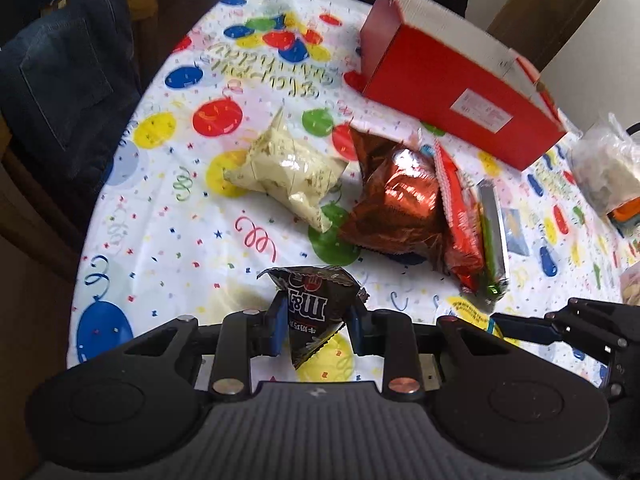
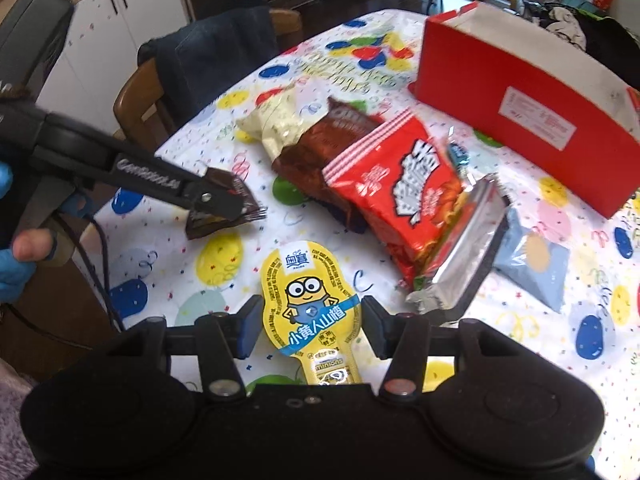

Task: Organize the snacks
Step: 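Carry both held packets up and over into the red box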

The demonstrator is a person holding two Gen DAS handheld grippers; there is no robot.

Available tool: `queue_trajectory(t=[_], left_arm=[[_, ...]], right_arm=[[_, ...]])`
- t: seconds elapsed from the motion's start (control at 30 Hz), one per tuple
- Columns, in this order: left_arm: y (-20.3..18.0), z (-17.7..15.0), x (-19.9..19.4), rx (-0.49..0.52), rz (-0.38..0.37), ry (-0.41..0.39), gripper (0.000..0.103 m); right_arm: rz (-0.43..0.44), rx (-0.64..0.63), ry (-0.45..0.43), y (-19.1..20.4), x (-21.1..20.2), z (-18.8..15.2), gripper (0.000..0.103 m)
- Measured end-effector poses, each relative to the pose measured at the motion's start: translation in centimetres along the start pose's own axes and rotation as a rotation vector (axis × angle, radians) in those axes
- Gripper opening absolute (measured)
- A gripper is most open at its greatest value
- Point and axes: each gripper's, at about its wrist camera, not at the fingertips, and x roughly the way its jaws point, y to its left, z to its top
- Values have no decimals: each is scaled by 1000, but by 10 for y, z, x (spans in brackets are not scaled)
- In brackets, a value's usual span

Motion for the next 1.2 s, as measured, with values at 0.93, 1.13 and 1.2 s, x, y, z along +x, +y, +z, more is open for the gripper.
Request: queue_trajectory(t=[0.93, 1.13, 1.2], left_arm=[[-77, 87, -105, 174, -103, -198, 29], [-110, 132, -93, 231, -78, -223, 29], [-120, 147, -86, 245, -73, -221, 29]], right_arm=[[-153, 112, -293, -73, -113, 80, 51], [-193, 117, -315, -111, -115, 109, 51], [-201, 125, -317, -125, -113, 117, 51]])
